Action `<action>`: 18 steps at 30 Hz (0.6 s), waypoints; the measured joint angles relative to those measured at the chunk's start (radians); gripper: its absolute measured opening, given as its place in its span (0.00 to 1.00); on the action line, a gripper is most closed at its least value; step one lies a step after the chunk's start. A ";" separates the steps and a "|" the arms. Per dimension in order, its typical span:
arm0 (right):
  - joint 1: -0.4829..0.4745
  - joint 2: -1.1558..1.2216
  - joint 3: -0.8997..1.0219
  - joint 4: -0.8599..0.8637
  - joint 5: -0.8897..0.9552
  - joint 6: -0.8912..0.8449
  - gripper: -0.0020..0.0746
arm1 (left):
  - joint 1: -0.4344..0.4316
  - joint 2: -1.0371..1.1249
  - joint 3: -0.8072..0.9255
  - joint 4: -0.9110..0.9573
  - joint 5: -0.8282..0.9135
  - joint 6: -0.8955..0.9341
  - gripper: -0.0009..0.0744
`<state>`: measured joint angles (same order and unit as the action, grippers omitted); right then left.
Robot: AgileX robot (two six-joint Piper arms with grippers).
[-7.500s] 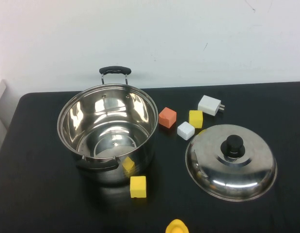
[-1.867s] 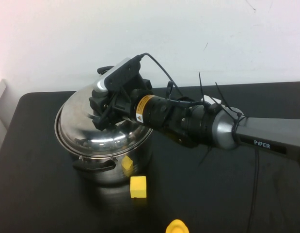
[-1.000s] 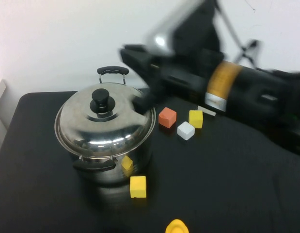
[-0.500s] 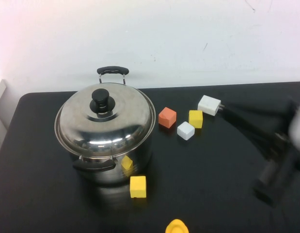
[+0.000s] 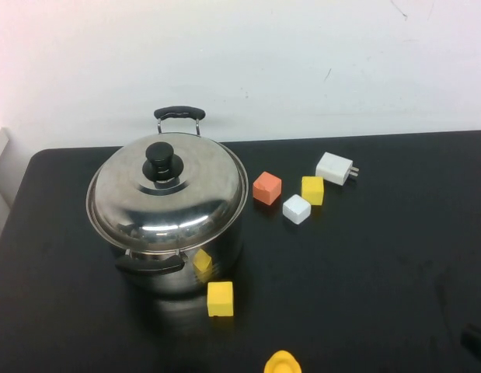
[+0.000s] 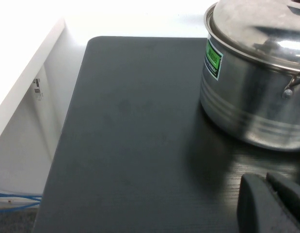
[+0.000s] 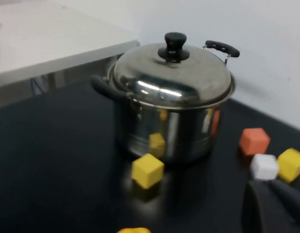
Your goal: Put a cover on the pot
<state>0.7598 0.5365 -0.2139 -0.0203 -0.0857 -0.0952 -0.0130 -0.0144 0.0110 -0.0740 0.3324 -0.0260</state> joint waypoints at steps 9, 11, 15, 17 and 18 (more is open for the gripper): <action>-0.218 -0.170 0.169 0.359 -0.133 -0.529 0.02 | 0.000 0.000 0.000 0.000 0.000 0.002 0.01; -0.325 -0.208 0.172 0.360 -0.067 -0.536 0.02 | 0.000 0.000 0.000 0.000 0.000 0.002 0.01; -0.544 -0.323 0.172 0.362 0.121 -0.536 0.02 | 0.000 0.000 0.000 0.000 0.000 0.002 0.01; -0.635 -0.385 0.172 0.362 0.215 -0.527 0.02 | 0.000 0.000 0.000 0.000 0.000 0.002 0.01; -0.674 -0.421 0.172 0.358 0.267 -0.511 0.02 | 0.000 0.000 0.000 0.000 0.000 0.002 0.01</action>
<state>0.0859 0.1160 -0.0416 0.3379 0.1811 -0.6061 -0.0130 -0.0144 0.0110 -0.0740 0.3324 -0.0242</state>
